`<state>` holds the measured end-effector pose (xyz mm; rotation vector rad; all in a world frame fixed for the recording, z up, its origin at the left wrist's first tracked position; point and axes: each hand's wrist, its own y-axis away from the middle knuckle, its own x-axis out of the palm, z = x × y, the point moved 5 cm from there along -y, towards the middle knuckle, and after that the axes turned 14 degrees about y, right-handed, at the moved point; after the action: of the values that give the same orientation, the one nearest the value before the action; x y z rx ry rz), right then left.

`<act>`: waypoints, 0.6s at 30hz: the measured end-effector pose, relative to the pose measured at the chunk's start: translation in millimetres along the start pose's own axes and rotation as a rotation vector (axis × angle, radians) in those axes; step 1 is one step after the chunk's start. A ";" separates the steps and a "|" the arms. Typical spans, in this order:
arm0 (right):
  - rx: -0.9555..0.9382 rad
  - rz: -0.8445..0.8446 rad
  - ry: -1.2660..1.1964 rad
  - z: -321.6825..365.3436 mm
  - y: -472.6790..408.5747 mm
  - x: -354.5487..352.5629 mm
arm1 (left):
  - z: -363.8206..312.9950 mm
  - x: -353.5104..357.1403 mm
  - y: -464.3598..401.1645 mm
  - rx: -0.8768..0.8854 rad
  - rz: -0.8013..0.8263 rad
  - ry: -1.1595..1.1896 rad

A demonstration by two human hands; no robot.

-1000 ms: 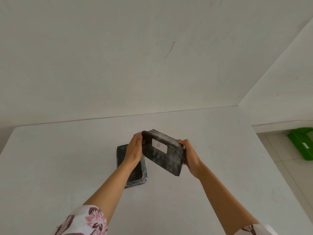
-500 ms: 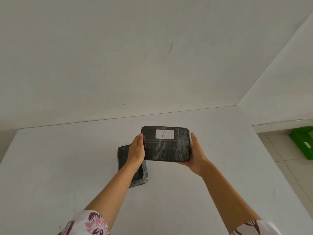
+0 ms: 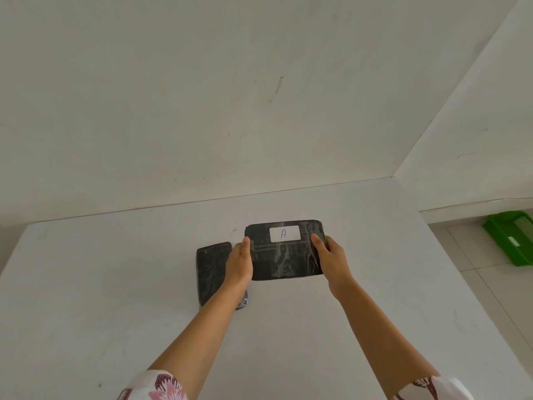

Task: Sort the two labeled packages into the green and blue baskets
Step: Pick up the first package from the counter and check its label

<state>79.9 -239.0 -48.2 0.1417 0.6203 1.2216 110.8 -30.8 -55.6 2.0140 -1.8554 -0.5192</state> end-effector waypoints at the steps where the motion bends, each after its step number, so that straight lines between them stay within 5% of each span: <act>1: 0.000 -0.004 -0.003 -1.9 1.2 -3.0 | 1.6 2.6 2.7 0.000 0.005 -0.001; 18: -0.079 0.097 0.036 -43.7 2.3 -156.9 | 27.0 133.6 89.0 0.015 -0.065 0.116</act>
<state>24.0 -390.3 -25.5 0.0848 0.6011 1.3433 30.2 -171.3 -39.3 2.0743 -1.7362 -0.3978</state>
